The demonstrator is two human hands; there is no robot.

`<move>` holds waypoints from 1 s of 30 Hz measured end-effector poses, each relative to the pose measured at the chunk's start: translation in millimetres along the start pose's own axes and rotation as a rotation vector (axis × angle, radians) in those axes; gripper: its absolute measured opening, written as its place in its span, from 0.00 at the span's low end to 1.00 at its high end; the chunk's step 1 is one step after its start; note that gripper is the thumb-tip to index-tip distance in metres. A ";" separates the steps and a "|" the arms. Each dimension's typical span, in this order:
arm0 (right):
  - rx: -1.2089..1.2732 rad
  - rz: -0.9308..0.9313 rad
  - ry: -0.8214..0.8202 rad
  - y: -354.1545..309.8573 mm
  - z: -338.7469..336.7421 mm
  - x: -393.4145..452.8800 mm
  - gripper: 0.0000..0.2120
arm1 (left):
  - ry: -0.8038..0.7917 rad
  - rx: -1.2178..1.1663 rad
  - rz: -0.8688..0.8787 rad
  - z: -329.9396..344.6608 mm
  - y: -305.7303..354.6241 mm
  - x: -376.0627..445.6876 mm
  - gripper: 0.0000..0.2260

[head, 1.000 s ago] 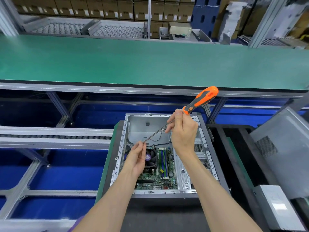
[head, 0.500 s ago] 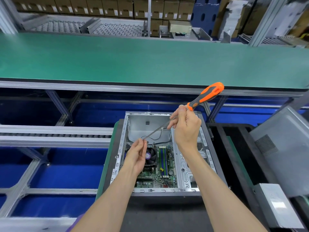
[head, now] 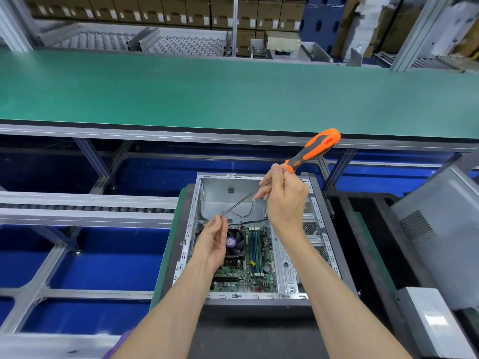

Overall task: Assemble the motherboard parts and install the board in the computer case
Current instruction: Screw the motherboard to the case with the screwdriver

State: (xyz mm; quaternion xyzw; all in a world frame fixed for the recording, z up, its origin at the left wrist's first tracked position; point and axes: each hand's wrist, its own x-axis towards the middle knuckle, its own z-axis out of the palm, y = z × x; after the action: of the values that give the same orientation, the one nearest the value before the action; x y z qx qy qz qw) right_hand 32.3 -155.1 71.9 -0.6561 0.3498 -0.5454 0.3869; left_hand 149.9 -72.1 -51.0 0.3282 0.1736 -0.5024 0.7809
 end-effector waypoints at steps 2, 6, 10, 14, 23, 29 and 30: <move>0.005 0.012 -0.005 0.9 0.6 1.2 0.20 | -0.004 -0.001 -0.002 0.5 0.5 -0.4 0.03; 0.023 0.041 -0.003 1.5 0.0 8.6 0.20 | -0.022 0.013 0.000 1.2 1.1 0.8 0.02; 0.023 0.024 -0.011 1.5 -0.7 16.2 0.22 | -0.063 0.074 0.008 2.2 -0.8 -0.2 0.05; 0.006 -0.007 -0.025 2.7 0.9 21.5 0.22 | -0.057 0.148 0.018 -0.2 0.3 0.1 0.15; -0.038 -0.086 -0.118 15.2 11.6 31.4 0.20 | 0.386 0.803 0.222 -3.5 -4.7 9.8 0.10; -0.068 -0.107 -0.215 32.1 28.1 26.3 0.20 | 0.424 1.553 0.442 -4.4 1.3 12.1 0.12; -0.071 -0.105 -0.232 34.6 31.0 25.0 0.20 | 0.430 1.595 0.439 -5.1 1.2 14.0 0.14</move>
State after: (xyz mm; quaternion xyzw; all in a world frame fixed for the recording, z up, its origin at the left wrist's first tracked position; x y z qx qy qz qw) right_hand 65.6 -188.9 49.0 -0.7455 0.2871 -0.4725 0.3722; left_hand 157.4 -77.7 -62.8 0.8941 -0.1550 -0.2385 0.3459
